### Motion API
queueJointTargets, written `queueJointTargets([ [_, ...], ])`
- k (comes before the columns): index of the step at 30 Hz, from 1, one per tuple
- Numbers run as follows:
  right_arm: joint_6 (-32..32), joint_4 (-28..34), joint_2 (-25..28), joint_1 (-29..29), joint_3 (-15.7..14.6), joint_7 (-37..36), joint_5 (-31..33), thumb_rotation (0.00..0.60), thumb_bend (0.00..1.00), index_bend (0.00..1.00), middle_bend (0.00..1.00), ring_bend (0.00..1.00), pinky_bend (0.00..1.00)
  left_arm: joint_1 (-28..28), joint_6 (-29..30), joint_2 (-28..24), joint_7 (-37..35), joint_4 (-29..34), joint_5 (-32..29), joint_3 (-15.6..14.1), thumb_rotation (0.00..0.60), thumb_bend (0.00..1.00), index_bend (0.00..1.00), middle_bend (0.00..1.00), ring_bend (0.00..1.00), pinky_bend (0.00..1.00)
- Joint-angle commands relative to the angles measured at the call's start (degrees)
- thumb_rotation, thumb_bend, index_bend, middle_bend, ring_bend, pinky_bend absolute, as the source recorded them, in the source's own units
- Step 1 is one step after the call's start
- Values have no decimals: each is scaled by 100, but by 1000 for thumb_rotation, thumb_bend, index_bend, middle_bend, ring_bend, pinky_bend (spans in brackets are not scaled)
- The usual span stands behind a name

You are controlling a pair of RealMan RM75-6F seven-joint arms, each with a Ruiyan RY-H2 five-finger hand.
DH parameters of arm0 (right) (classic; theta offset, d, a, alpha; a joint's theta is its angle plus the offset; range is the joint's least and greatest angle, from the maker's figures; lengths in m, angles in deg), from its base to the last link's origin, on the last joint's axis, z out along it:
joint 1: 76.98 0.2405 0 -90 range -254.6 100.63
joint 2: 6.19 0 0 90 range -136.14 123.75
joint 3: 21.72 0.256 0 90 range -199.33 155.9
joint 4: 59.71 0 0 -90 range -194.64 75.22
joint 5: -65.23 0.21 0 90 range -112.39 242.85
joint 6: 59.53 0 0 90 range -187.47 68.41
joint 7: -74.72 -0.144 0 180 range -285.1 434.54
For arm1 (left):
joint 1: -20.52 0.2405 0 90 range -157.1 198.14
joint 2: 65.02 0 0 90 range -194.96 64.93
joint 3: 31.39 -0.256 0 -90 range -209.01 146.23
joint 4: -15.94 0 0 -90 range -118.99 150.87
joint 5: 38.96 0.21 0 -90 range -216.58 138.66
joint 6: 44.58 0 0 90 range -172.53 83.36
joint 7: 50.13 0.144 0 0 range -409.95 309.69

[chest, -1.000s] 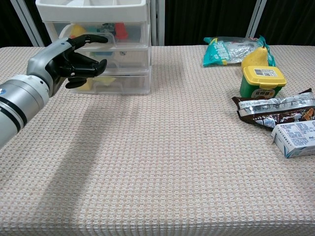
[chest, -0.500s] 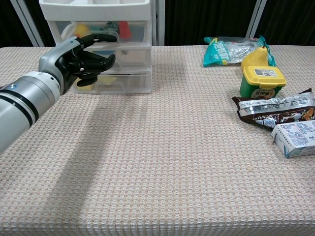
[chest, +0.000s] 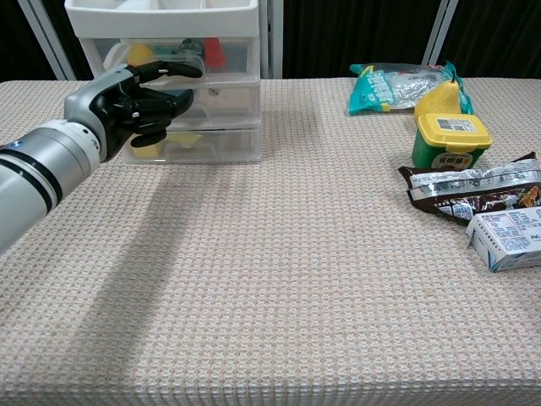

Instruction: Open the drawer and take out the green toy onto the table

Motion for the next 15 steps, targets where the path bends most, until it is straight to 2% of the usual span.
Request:
queueJointTargets([
  [1, -6, 13, -2, -1, 1, 18, -9, 600, 188, 0, 43, 0, 0, 35, 3, -41, -67, 26, 58, -52, 600, 461, 415, 897, 988, 1000],
  [12, -14, 47, -27, -22, -29, 75, -45, 600, 189, 0, 42, 0, 0, 252, 122, -225, -207, 263, 269, -333, 600, 460, 424, 897, 988, 1000],
  [13, -11, 48, -27, -23, -33, 78, -47, 600, 189, 0, 42, 0, 0, 277, 137, -270, -148, 308, 285, -375, 600, 460, 412, 896, 988, 1000],
  [15, -13, 55, -22, -27, -36, 79, -50, 600, 189, 0, 42, 0, 0, 310, 135, -382, 15, 417, 303, -456, 600, 459, 317, 890, 987, 1000],
])
